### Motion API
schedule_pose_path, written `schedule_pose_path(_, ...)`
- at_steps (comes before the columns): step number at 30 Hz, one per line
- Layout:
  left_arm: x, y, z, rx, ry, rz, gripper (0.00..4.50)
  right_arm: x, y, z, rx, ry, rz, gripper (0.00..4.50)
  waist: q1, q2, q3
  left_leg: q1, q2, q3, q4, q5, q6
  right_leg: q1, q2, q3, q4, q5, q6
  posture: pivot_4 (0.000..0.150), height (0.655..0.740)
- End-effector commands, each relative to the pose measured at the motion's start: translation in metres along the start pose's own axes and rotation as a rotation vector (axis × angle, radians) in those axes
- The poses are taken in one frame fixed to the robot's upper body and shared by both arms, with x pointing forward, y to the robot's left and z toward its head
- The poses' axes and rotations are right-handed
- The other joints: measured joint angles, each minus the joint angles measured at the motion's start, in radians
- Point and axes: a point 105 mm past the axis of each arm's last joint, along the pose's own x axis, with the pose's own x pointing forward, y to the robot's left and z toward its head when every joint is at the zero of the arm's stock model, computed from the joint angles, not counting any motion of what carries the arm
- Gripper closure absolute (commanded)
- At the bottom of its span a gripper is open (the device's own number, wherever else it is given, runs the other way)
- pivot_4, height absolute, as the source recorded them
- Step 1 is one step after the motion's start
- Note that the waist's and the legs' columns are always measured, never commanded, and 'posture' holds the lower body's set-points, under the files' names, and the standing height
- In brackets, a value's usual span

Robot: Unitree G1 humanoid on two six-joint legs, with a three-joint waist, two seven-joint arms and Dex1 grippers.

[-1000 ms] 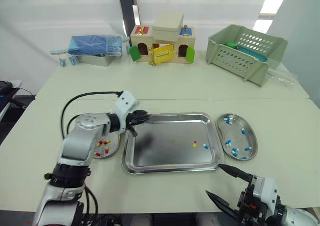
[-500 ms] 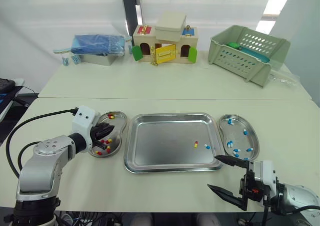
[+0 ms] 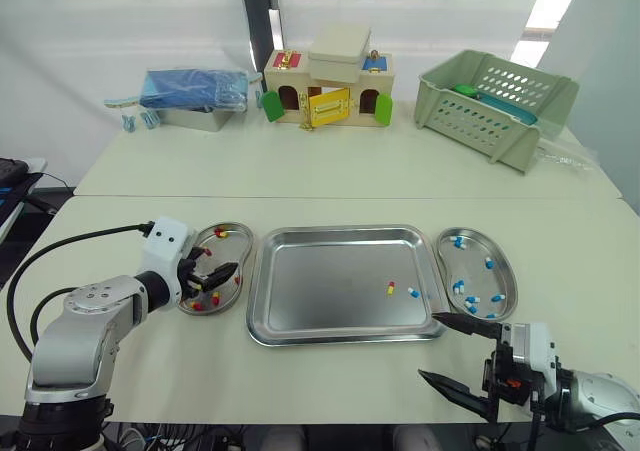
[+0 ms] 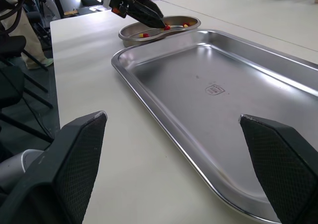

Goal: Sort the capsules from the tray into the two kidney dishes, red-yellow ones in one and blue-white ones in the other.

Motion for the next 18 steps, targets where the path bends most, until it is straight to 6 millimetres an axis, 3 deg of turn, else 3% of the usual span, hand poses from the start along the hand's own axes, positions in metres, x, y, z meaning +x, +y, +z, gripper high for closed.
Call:
schedule_pose_path(1,-0.004,0.000,0.011,0.029,-0.050,-0.022,0.03,-0.005,-0.004,0.005,-0.033,-0.012,-0.008,0.00,0.000,0.000,0.000,0.000,0.000,0.000,0.000,0.000,0.000,0.000,0.000,0.000,0.000,0.000,0.000,0.150,0.7400)
schedule_pose_path(5,-0.012,0.001,0.016,0.031,-0.127,-0.051,0.03,-0.011,-0.011,0.006,-0.023,0.007,-0.033,0.00,0.000,0.000,0.000,0.000,0.000,0.000,0.000,0.000,0.000,0.000,0.000,0.000,0.000,0.000,0.000,0.150,0.7400)
schedule_pose_path(9,-0.035,0.018,0.013,0.091,-0.217,-0.040,0.03,-0.028,-0.035,0.012,-0.025,0.047,-0.124,0.00,-0.006,0.000,0.000,0.000,0.000,0.001,-0.001,0.000,0.000,0.000,0.000,0.001,0.000,0.000,0.000,0.150,0.7400)
schedule_pose_path(14,-0.079,0.058,-0.007,0.115,-0.198,0.098,0.03,-0.062,-0.078,0.020,-0.028,0.143,-0.276,0.00,-0.003,0.000,0.000,0.000,0.000,0.002,-0.001,0.000,0.000,0.000,0.000,0.001,0.000,0.000,0.000,0.150,0.7400)
schedule_pose_path(18,-0.121,0.096,-0.035,0.121,-0.094,0.257,0.03,-0.101,-0.116,0.023,-0.027,0.249,-0.418,0.00,-0.003,0.000,0.000,0.000,0.000,0.002,-0.001,0.000,0.000,0.000,0.000,0.001,-0.001,0.000,0.000,0.150,0.7400)
